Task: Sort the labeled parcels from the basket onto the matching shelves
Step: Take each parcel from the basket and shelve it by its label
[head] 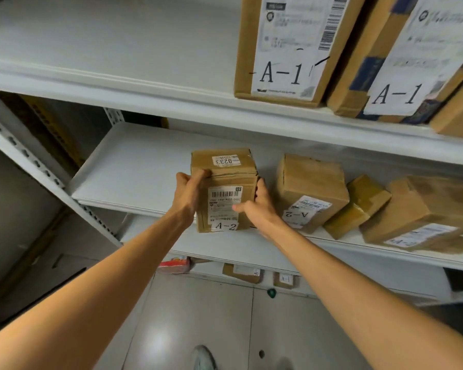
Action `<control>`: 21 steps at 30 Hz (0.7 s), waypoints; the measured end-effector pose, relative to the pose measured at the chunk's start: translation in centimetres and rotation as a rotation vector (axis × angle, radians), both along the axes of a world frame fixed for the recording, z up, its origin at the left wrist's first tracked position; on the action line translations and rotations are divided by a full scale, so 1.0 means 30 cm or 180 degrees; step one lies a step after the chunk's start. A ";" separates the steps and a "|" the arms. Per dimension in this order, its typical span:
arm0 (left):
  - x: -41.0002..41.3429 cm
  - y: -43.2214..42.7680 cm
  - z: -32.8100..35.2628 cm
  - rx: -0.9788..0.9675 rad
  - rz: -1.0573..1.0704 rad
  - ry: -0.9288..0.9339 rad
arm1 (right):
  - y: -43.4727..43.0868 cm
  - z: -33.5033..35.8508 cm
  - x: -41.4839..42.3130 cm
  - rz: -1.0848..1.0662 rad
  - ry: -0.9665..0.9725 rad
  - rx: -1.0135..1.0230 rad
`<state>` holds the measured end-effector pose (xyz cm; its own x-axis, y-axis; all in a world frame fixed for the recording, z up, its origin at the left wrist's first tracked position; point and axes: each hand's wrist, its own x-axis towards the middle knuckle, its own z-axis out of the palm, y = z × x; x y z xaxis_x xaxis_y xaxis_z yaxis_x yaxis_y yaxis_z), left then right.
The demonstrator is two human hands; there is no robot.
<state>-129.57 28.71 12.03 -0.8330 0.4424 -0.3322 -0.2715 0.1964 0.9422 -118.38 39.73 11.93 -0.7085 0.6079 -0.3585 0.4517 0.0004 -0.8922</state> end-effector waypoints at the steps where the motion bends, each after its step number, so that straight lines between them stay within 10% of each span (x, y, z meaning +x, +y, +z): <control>1: -0.006 0.008 -0.008 0.0027 -0.0085 0.0049 | 0.001 -0.003 0.001 -0.0005 -0.0073 -0.0098; 21: 0.024 0.026 0.026 -0.0237 -0.0976 0.0361 | -0.036 0.088 0.068 0.0822 -0.1162 0.0475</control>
<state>-128.85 29.49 12.81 -0.6985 0.6561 -0.2858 -0.0832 0.3221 0.9430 -116.33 38.65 14.55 -0.6871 0.4922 -0.5344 0.7042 0.2702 -0.6566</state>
